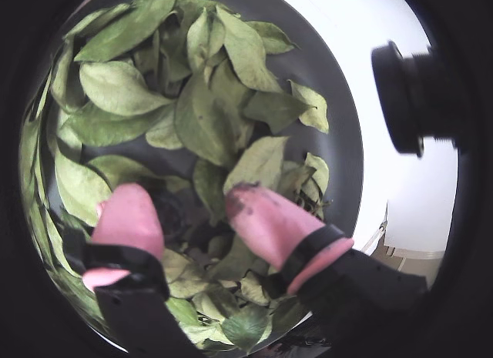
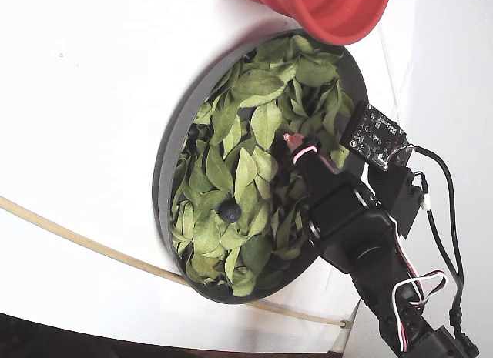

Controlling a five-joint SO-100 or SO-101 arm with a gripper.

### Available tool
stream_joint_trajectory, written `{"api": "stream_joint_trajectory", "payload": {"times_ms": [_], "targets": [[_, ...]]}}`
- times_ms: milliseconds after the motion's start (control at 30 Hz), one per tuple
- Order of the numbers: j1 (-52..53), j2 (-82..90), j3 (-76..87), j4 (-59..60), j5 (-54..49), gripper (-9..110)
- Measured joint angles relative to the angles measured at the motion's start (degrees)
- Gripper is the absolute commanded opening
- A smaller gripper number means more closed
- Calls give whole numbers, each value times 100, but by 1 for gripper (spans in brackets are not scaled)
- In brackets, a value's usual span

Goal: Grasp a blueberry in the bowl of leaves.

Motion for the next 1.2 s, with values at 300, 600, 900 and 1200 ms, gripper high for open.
{"api": "stream_joint_trajectory", "payload": {"times_ms": [300,600,900,1200], "targets": [[0,0,9,26,185,22],[0,0,9,26,211,22],[0,-211,0,26,264,22],[0,-413,-167,26,352,22]]}}
